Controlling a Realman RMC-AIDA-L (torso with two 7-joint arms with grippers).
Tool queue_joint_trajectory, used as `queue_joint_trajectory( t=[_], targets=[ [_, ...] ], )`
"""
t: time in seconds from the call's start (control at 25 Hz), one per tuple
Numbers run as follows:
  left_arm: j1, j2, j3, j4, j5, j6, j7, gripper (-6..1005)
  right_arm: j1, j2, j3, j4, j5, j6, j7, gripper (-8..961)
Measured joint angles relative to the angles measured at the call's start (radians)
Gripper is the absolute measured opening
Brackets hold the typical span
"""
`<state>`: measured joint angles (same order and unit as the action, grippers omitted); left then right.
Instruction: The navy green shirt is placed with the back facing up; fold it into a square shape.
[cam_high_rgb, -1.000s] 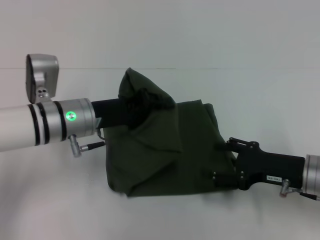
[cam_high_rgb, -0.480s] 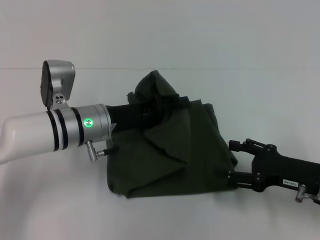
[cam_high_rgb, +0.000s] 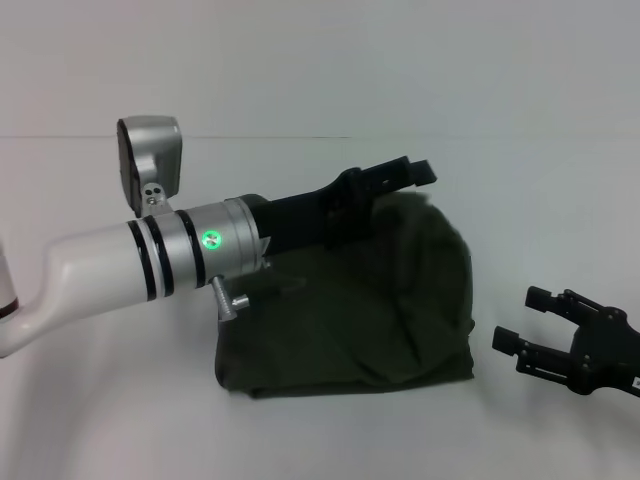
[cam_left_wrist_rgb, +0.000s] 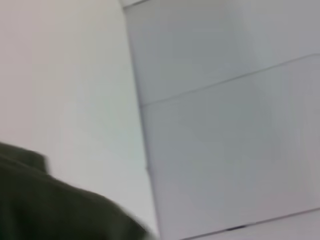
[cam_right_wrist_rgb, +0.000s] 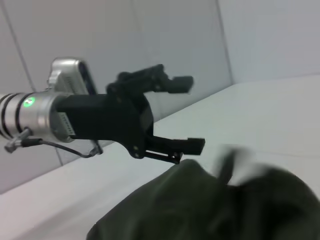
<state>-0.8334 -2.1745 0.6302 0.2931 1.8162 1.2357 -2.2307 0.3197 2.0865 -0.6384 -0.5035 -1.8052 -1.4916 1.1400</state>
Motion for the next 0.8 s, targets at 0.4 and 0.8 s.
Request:
queue_joint_trajectory(
  t=[0.4,0.8],
  targets=[
    [0.069,0.012,-0.003,0.1,-0.077,0.294,0.122,873,-0.004,-0.005,0.091,0.012,-0.001,-0.039,0.126,840],
    [0.318,0.126,0.098,0.209,-0.056,0.479,0.437,862,0.172,-0.121,0.034,0.003,-0.176,-0.044,0.756,837]
  ],
)
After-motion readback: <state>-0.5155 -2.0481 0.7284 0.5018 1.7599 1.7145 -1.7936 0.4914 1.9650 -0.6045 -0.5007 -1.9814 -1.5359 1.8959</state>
